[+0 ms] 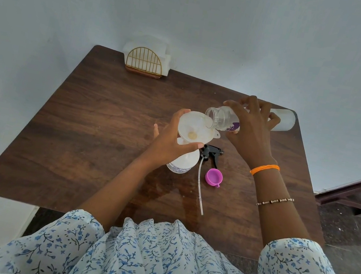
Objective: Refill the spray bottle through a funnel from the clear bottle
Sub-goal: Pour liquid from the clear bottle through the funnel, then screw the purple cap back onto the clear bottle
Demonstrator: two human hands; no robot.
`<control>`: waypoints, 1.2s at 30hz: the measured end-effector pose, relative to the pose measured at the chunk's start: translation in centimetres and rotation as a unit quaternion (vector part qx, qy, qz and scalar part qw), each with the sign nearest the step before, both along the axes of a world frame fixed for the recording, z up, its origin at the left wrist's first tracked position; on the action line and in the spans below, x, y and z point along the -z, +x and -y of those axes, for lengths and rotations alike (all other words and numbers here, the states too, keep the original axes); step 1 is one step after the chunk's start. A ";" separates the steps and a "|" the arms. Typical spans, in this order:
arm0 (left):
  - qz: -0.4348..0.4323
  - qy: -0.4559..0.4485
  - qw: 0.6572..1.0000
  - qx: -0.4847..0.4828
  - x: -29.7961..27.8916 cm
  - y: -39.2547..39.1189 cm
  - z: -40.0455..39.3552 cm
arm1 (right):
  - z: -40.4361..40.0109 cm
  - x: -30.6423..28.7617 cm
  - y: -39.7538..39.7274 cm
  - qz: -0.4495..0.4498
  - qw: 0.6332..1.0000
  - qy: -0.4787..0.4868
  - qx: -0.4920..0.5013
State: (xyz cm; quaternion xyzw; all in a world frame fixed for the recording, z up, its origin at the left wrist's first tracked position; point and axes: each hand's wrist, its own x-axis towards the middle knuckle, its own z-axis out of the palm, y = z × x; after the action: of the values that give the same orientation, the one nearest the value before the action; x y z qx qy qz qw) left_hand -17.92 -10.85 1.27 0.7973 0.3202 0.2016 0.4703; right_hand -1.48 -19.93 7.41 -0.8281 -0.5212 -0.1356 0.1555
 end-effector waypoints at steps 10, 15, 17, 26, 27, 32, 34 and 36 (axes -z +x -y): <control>-0.010 -0.017 1.000 -0.007 -0.5 -0.1 0.0 | 0.0 1.1 -0.2 -0.132 0.989 0.072 -0.003; -0.004 -0.059 0.998 -0.016 -0.6 -0.3 -0.7 | 0.1 1.1 0.4 -0.247 0.960 0.130 0.028; 0.002 -0.078 0.997 -0.013 -0.6 -0.3 -0.9 | 0.1 0.9 0.8 -0.289 0.946 0.148 0.027; 0.074 -0.109 0.991 -0.016 -2.3 0.3 -2.1 | -0.7 -0.9 2.0 -0.434 0.874 0.215 0.043; 0.082 -0.099 0.992 -0.021 -2.6 0.6 -2.4 | -0.8 -1.2 2.1 -0.440 0.868 0.228 0.040; 0.080 0.055 0.995 0.008 -5.5 3.4 -4.1 | -1.9 -3.7 2.2 -0.437 0.854 0.281 -0.004; 0.084 0.071 0.993 0.043 -6.9 5.1 -4.3 | -2.5 -4.8 2.2 -0.422 0.855 0.299 -0.011; 0.099 0.065 0.990 0.071 -8.1 6.7 -4.2 | -3.1 -5.9 2.2 -0.411 0.856 0.314 -0.012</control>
State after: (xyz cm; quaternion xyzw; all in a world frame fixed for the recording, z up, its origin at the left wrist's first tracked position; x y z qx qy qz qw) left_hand -11.26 -6.64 9.33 0.8229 0.2011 0.2656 0.4603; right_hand 0.68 -16.79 13.32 -0.7097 -0.3494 0.0621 0.6087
